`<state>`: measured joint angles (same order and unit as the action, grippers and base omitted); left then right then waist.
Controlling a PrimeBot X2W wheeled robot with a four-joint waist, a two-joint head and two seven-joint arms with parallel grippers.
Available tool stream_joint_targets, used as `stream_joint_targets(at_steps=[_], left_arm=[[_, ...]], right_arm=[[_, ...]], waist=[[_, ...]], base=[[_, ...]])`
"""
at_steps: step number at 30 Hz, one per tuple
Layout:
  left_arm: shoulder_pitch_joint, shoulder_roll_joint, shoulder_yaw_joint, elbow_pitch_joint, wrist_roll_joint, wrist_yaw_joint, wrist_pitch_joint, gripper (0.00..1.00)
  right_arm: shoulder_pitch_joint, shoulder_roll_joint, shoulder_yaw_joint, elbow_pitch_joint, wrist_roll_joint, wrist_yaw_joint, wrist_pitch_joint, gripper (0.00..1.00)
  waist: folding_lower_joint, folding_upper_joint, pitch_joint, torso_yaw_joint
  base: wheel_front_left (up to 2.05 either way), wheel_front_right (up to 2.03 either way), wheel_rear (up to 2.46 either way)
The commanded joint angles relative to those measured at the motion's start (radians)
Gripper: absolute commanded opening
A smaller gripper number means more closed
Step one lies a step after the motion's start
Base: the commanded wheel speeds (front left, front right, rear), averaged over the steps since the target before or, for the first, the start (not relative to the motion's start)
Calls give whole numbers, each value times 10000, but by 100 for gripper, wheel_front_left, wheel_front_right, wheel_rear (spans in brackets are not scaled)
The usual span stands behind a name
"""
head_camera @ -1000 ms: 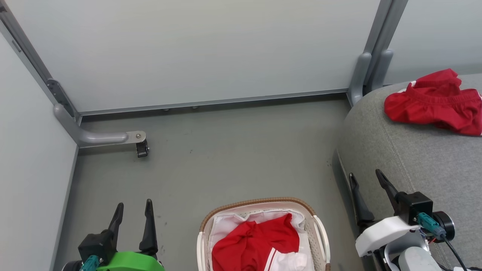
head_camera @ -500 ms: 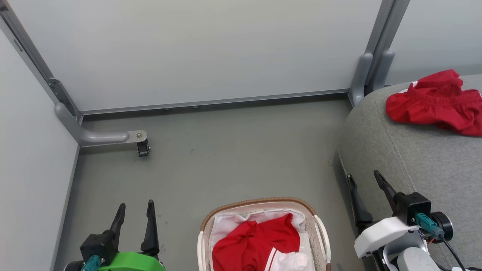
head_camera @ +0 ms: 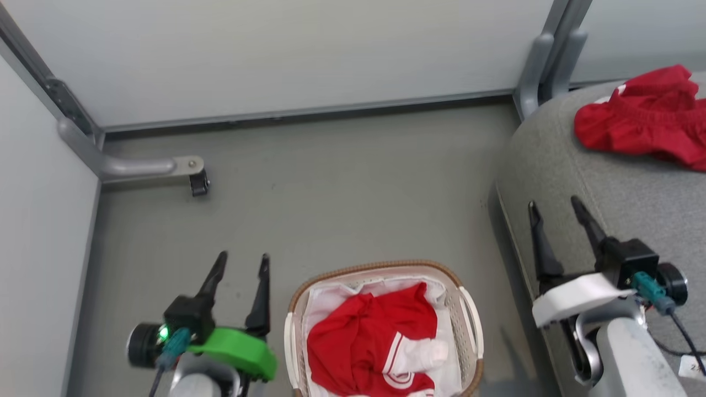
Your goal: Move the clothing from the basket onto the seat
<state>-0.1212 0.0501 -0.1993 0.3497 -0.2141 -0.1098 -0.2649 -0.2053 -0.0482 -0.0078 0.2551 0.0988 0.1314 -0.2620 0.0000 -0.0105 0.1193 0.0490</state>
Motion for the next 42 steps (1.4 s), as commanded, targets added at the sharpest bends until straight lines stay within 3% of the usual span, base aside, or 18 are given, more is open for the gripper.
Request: stream_joint_targets(at_steps=[1, 9, 21, 28, 42], left_arm=[[-463, 6, -246, 173, 77, -64, 8, 100], [-2943, 19, -2923, 2347, -149, -211, 28, 100], [-5440, 39, -6246, 5875, -92, -215, 559, 100], [-6244, 58, -6842, 7446, 187, -216, 668, 100], [-7372, 331, -6454, 9051, -304, 241, 1001, 100]], right_arm=[[-270, -44, -111, -121, -141, -14, -45, 100], [-1596, -39, -356, -709, -654, -14, -45, 100], [-2939, -34, 333, -1644, 15, -14, -45, 100], [-3372, -31, 633, -2224, 340, -14, -45, 100], [-4220, -32, 1155, -2802, 807, -14, -45, 100]], waist=[[0, 105, 954, -156], [0, 105, 3166, -626], [0, 105, 5863, -1829], [0, 105, 6895, -2368], [0, 105, 8341, -3011]], base=[[0, 0, 0], [0, 0, 0], [0, 0, 0], [0, 0, 0], [0, 0, 0]])
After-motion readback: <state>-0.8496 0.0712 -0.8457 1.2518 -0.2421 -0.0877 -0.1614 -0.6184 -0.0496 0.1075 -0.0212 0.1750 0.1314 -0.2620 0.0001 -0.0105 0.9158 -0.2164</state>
